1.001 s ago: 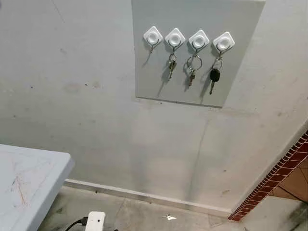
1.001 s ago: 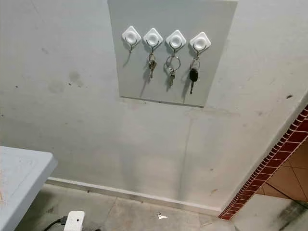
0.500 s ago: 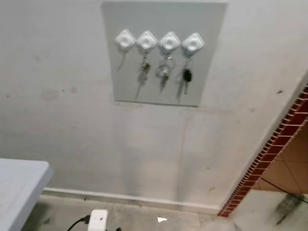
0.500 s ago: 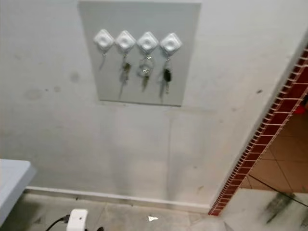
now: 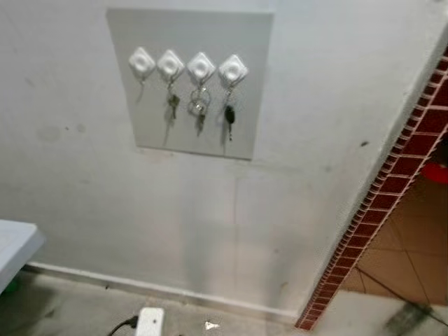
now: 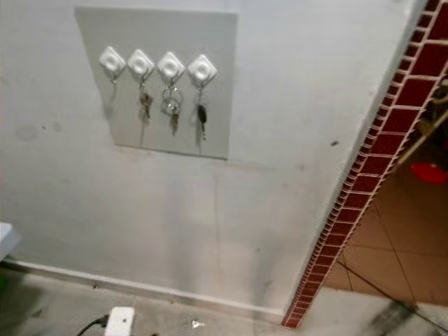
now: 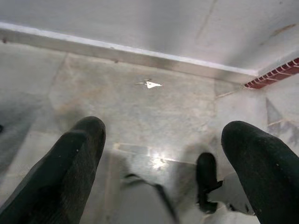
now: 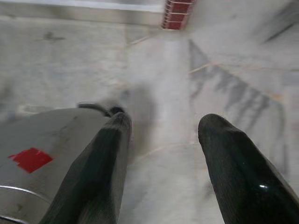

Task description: Hang keys on a hook

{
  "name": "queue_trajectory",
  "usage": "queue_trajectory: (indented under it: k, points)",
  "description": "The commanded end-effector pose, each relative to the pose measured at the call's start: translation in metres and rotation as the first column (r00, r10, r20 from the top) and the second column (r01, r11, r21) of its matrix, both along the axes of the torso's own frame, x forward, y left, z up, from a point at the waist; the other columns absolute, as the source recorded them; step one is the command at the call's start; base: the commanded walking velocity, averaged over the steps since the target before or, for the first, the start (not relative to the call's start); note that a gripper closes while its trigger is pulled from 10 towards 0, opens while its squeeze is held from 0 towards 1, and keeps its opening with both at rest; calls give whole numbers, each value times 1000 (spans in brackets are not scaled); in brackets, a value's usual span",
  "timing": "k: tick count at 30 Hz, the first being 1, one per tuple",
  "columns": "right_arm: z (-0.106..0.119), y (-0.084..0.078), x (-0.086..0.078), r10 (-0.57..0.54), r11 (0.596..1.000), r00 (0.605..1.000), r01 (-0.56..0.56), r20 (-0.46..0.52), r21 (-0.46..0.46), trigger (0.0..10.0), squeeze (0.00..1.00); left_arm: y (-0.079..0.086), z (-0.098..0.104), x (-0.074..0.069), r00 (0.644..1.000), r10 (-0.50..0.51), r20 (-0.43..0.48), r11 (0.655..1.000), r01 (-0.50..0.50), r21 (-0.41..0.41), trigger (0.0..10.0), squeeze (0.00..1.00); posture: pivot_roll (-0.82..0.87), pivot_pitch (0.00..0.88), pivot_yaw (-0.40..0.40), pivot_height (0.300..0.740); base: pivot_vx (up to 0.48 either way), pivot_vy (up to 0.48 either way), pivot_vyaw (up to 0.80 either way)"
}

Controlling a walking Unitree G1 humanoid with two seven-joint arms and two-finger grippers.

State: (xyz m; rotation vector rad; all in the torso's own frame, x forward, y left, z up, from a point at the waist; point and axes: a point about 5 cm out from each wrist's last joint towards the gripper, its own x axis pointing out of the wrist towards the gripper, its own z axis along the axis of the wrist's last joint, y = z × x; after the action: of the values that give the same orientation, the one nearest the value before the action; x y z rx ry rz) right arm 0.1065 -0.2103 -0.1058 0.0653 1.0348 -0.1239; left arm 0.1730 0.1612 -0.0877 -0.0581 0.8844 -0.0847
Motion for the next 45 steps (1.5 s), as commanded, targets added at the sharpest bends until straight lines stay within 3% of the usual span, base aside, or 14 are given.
queue_trajectory:
  k: [1,36,45]
  points:
    - [0,6,4,-1,1000,1000,0,9,17,10000,0,7,-1,-3,1000,2,-9,1000,-2,19,10000,0,-34,0,4,740,0,-480,0]
    - [3,6,13,5,1000,999,-6,46,21,10000,0,5,0,1,1000,7,-6,1000,-7,20,10000,0,-30,0,-3,740,0,-480,0]
    - [3,7,15,11,1000,999,-12,45,22,10000,0,6,0,1,999,39,-9,999,-39,10,10000,0,-30,0,-5,740,0,-28,0]
